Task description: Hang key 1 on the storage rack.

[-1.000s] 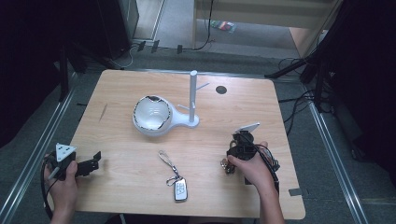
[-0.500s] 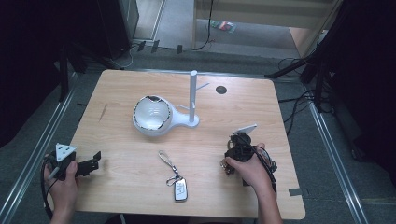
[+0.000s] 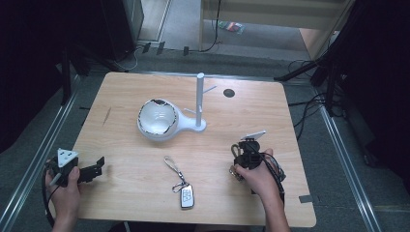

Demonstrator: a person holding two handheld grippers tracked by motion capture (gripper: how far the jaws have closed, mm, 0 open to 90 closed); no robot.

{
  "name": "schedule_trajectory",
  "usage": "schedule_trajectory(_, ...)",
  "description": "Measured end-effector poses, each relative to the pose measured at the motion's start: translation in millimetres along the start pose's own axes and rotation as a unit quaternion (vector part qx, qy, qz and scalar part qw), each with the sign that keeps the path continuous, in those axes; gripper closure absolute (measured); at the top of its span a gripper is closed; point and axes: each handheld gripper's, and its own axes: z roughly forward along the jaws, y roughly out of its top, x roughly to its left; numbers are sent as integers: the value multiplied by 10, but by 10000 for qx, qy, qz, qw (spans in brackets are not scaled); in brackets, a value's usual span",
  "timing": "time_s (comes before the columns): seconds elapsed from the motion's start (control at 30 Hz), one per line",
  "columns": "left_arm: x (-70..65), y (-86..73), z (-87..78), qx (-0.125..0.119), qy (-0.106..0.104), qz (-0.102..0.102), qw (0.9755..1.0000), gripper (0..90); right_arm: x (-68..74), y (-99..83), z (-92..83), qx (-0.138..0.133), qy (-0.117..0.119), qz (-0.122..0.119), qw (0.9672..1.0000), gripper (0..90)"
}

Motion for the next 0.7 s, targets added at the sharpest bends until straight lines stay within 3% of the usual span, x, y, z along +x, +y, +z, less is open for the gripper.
schedule_trajectory(0.1, 1, 2, 1, 9, -1, 7, 10000, 8, -24, -3, -29, -163, 32, 37, 9999, 704)
schedule_trajectory(0.33, 3, 2, 0, 8, -9, -7, 10000, 8, -52, 4, -181, -912, -9, -69, 9958, 705)
schedule_trajectory(0.47, 1, 2, 1, -1, 9, 0, 10000, 8, -34, -2, -251, -1410, -256, -289, 9893, 705)
schedule_trajectory(0.57, 3, 2, 0, 3, -1, -3, 10000, 8, -36, -4, -305, -1722, -168, -261, 9846, 706)
schedule_trajectory(0.6, 3, 2, 0, 3, -1, -3, 10000, 8, -36, -4, -305, -1722, -168, -261, 9846, 706)
schedule_trajectory(0.63, 3, 2, 0, 7, -3, -9, 10000, 8, -27, -8, -346, -1944, -42, -327, 9804, 706)
schedule_trajectory(0.67, 3, 2, 0, 7, -3, -9, 10000, 8, -27, -8, -346, -1944, -42, -327, 9804, 706)
schedule_trajectory(0.7, 3, 3, 1, 6, -4, -8, 10000, 8, -12, -14, -360, -2055, 35, -419, 9777, 706)
